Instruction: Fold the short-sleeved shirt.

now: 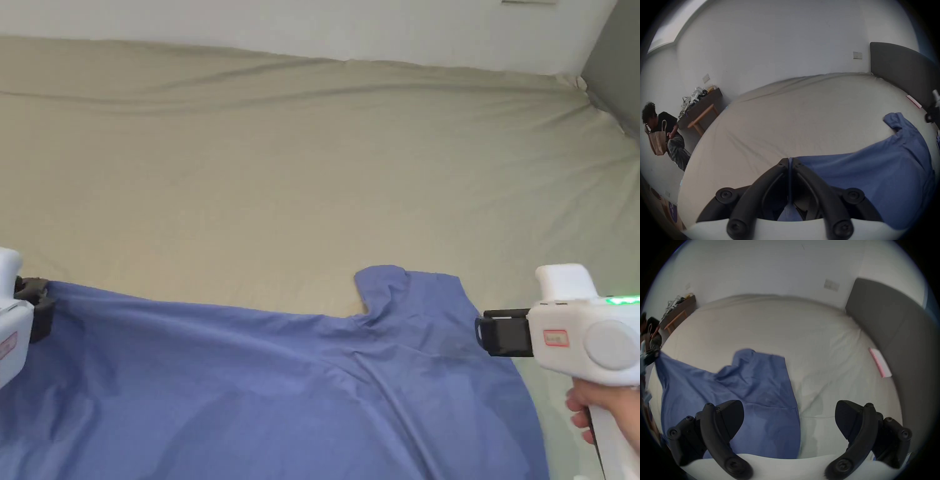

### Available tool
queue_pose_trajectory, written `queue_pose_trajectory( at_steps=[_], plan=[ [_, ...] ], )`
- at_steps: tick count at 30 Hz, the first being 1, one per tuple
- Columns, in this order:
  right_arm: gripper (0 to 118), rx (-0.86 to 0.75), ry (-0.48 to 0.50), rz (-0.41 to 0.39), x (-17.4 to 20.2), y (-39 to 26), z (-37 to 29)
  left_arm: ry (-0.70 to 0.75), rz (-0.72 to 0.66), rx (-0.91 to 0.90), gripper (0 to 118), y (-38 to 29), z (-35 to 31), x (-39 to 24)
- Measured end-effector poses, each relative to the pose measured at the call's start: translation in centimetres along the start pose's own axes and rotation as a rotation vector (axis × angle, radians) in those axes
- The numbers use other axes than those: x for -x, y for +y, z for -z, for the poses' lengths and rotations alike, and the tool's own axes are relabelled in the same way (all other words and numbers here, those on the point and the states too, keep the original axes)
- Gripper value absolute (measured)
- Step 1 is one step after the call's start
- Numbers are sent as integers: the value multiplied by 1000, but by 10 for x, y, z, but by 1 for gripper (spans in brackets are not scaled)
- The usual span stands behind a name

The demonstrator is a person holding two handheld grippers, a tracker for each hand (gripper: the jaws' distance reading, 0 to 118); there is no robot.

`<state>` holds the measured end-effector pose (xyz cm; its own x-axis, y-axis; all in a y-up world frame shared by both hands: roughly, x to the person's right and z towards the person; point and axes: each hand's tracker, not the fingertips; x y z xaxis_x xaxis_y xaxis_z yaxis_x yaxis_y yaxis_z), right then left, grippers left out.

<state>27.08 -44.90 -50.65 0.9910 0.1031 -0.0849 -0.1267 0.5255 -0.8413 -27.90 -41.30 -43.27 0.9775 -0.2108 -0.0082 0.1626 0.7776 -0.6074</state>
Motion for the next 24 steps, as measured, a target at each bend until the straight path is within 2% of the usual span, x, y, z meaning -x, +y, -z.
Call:
queue_pose_trajectory(
  at_steps=[3, 6, 9, 10, 11, 12, 14, 15, 20, 24],
  plan=[
    [115, 110, 9, 53, -10, 1, 50, -5, 19, -3, 0, -10, -23, -2],
    [110, 185, -17, 63, -5, -3, 78, 5, 64, 5, 0, -20, -35, -7],
    [107, 157, -16, -32, 13, -11, 80, -7, 39, 19, 0, -28, -38, -6],
    [101, 119, -4, -29, 17, -10, 72, -1, 40, 19, 0, -31, -40, -7],
    [85, 121, 36, -17, 19, -8, 68, 7, 46, 21, 0, -33, -39, -7],
    [63, 114, 92, 2, 21, -6, 64, 11, 55, 26, 0, -35, -40, -8],
    [6, 85, 3, -113, 28, -4, 54, 1, 48, 30, 0, -36, -43, -6],
    [6, 87, -14, -156, 31, -4, 50, 3, 46, 31, 0, -36, -44, -8],
    [6, -70, 2, -89, 22, 1, -17, 41, 35, -33, 0, -25, -63, 0],
    [6, -237, -11, -109, 13, 4, -98, 86, 23, -133, 0, 0, -98, 8]
  ],
)
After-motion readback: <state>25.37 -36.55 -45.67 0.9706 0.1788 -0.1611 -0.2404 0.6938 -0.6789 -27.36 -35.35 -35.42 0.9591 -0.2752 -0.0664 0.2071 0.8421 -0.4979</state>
